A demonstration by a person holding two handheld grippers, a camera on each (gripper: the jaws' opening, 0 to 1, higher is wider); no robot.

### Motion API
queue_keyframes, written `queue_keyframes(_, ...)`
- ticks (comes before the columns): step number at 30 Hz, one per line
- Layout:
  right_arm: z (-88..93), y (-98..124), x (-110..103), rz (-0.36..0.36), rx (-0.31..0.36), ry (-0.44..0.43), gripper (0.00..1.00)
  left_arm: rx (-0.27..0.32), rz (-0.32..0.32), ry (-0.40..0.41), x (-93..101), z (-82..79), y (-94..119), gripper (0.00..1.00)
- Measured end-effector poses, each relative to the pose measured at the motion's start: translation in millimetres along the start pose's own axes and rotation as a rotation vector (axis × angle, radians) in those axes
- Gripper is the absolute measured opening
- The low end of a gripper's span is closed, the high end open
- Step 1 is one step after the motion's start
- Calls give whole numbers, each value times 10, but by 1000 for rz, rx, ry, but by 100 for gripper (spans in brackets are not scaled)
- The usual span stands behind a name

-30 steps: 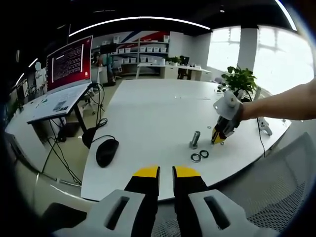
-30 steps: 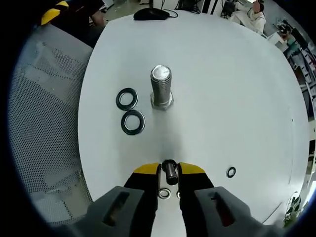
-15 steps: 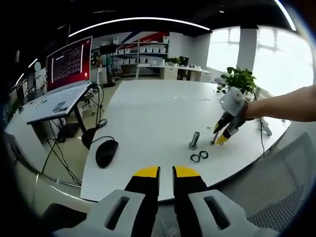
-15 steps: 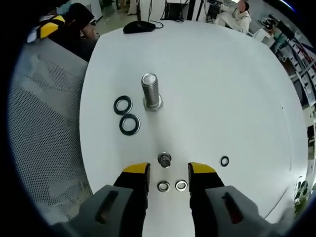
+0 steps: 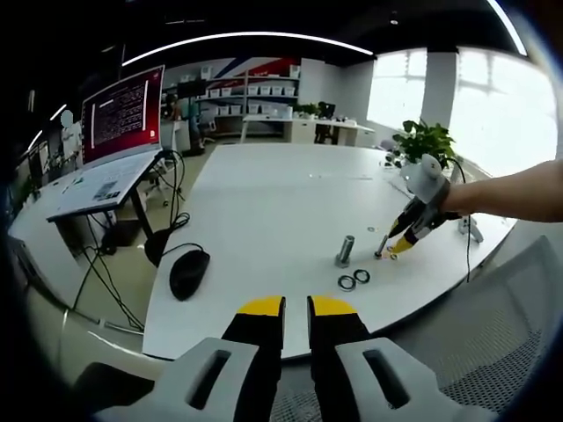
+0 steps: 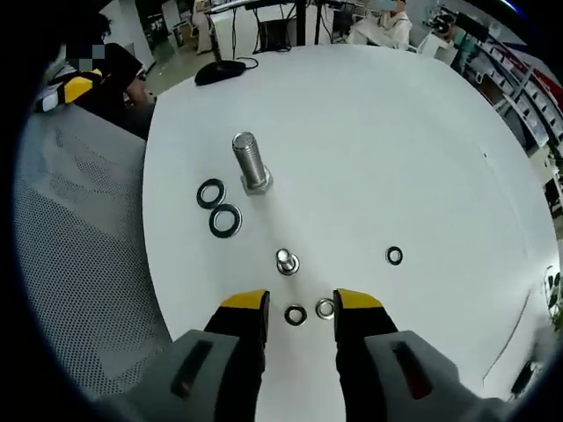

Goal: Place the washer onto the threaded stud by aligning its center hole with the stud, sliding it down to the base, and recovering from edge contact or off-axis alignment until the washer reaches the visible bottom stop.

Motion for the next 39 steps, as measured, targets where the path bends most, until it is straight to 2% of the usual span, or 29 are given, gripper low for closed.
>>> queue_keyframes(11,144,-31,38,-22,14,-118,30,6,-3,3,-2,-2,4,8)
queue_keyframes(16,245,-85,56,-14,-19,-128,28,7,-5,4,-4,-3,3,8)
queue_keyframes(22,282,-130,37,-27,-39,-144,27,8,-7,4,-5,-5,4,8)
queue_keyframes(32,287,-201,48,-14,-81,-95,24,7,-9,6,-7,-2,8,8)
queue_keyframes(39,232,-225,9,16,-129,32,22,9,-10,6,-10,-4,8,8)
Point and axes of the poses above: the point that each gripper's makers call its tool centre point, and the gripper's own axes: y roughly backward along the fingers, x roughly to its right, z roughly out of its underside, the point moved 9 cm from there along y, roughly backward along the fingers, and after that the axes turned 11 degrees about -y, right-handed, at the moved point
